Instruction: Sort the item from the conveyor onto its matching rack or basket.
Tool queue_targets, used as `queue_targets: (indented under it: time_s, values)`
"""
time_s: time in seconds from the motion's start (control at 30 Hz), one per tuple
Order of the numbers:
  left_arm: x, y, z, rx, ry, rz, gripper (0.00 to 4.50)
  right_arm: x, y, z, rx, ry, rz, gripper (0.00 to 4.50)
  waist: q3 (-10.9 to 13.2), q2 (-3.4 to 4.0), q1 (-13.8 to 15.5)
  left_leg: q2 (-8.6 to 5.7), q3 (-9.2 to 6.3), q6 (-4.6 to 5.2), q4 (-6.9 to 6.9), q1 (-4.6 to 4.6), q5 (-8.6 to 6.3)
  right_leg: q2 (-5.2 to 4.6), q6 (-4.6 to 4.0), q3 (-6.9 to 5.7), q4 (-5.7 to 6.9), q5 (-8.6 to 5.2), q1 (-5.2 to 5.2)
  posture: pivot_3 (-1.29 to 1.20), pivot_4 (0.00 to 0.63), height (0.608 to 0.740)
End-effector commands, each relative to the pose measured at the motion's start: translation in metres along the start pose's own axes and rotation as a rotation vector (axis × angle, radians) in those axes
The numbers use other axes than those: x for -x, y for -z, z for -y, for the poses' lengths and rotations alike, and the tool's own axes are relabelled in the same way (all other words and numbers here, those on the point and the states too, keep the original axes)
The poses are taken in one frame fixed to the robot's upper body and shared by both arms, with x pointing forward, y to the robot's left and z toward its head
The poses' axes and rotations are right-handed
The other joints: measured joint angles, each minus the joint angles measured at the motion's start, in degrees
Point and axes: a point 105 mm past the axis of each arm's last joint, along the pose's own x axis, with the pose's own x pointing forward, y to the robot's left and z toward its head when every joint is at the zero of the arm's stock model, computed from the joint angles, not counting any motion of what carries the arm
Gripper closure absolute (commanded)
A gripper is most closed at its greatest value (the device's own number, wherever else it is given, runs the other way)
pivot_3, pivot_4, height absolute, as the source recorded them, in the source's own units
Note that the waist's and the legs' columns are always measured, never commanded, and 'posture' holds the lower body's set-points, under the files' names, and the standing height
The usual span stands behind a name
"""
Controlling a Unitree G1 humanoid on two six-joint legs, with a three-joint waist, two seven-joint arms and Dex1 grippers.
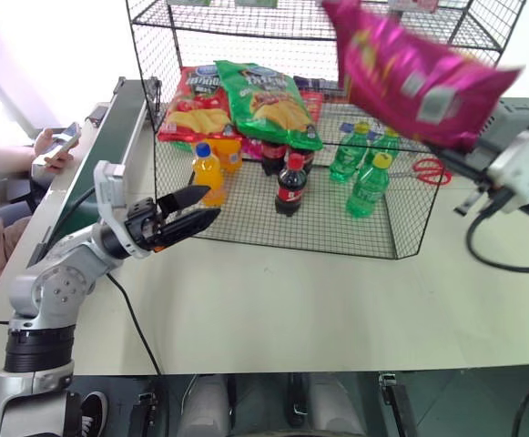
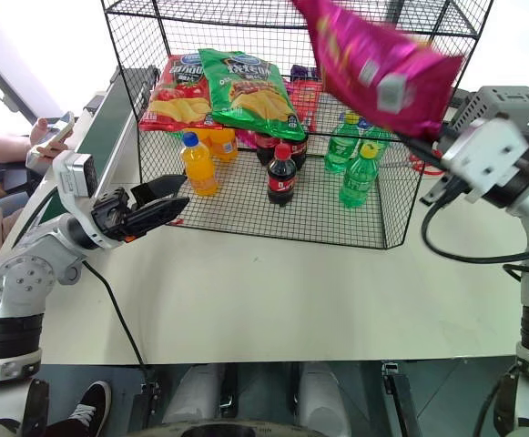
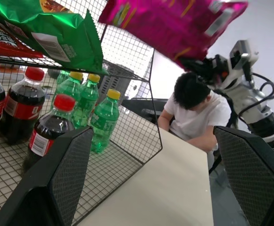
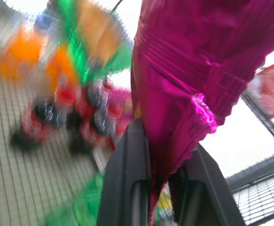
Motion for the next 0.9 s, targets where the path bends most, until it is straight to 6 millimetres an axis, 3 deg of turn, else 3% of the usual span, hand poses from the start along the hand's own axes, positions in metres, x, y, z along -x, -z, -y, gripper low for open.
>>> queue_targets:
  time_s: [0.03, 0.2, 0.5, 0.73, 0.9]
  values:
    - [0.004, -0.007, 0.002, -0.053, 0.002, 0.012, 0.16, 0.001, 0.004, 0.019, 0.23, 0.075, -0.048, 4.5, 0.0, 0.0, -0.05, 0.0, 0.0, 0.0, 0.01, 0.01, 0.0, 0.0, 0.0, 0.0, 0.0, 0.0, 0.0, 0.0, 0.15, 0.74]
    - [0.01, -0.001, 0.002, -0.061, -0.014, -0.005, 0.16, -0.001, 0.004, 0.041, 0.411, 0.188, -0.067, 4.5, 0.03, 0.05, -0.36, 0.02, 0.02, -0.09, 0.01, 0.03, 0.05, 0.0, 0.0, 0.01, 0.04, 0.0, -0.02, 0.0, 0.15, 0.74]
    - [0.006, 0.003, 0.002, -0.208, -0.043, -0.007, 0.16, -0.025, 0.033, 0.038, 0.643, 0.144, -0.276, 4.5, 0.03, 0.05, -0.95, 0.01, 0.05, -0.18, 0.01, 0.03, 0.1, -0.04, -0.01, 0.03, 0.04, 0.0, -0.02, 0.0, 0.15, 0.74]
    - [0.003, 0.0, 0.008, -0.251, -0.04, 0.011, 0.16, -0.035, 0.051, 0.053, 0.603, 0.27, -0.414, 4.5, 0.03, 0.05, -1.3, 0.02, 0.02, -0.42, 0.0, 0.03, 0.24, -0.03, -0.01, 0.03, 0.06, 0.0, -0.02, 0.0, 0.15, 0.74]
    - [0.001, 0.004, 0.008, -0.273, -0.043, -0.005, 0.16, -0.046, 0.056, 0.048, 0.512, 0.305, -0.441, 4.5, 0.02, 0.03, -1.31, 0.02, 0.01, -0.25, -0.01, 0.03, 0.14, -0.03, -0.01, 0.02, 0.06, 0.0, -0.01, 0.0, 0.15, 0.74]
